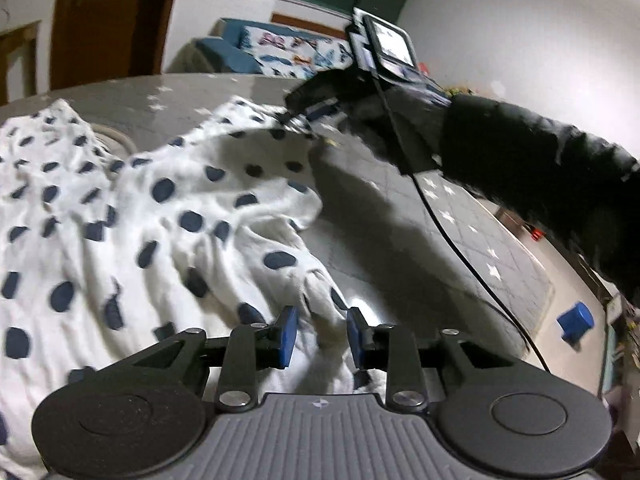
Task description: Fold clothes
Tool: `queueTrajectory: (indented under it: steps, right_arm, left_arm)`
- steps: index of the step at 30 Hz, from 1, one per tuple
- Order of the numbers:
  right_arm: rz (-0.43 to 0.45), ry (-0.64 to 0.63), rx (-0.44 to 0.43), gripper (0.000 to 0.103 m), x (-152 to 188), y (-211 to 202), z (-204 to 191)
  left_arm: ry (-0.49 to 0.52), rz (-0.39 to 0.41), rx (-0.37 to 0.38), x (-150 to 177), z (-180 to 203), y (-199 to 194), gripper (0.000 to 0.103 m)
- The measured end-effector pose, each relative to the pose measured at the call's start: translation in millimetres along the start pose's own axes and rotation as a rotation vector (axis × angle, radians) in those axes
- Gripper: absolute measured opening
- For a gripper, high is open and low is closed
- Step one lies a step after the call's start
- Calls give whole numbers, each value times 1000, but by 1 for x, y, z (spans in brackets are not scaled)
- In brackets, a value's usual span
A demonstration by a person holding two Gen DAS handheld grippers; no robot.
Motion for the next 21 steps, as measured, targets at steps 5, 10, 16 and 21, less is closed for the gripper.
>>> queueTrajectory:
  steps: [5, 10, 16, 21]
  right_arm:
    - [35, -13, 44, 27, -4, 9, 4]
    - [71, -29, 121, 25, -19, 21, 5]
    - [95, -31, 120, 33, -24, 25, 12]
    - [130, -48, 103, 34, -19, 0, 10]
  left_arm:
    - [75, -36, 86, 7, 14, 10, 28]
    - [139, -52, 158, 17, 23, 13, 28]
    - [140, -41, 179, 19, 22, 16, 31]
    - [125, 1, 161, 14, 17, 2, 32]
Point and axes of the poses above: each gripper's, at about its wrist camera, not at the fingertips, and y roughly the way its jaws point, z to its right, x to its underside, the point moved 7 cm from there along y, roughly the way its jaws point, and after that the axes turned 11 degrees about -z, right-handed, at the moved point
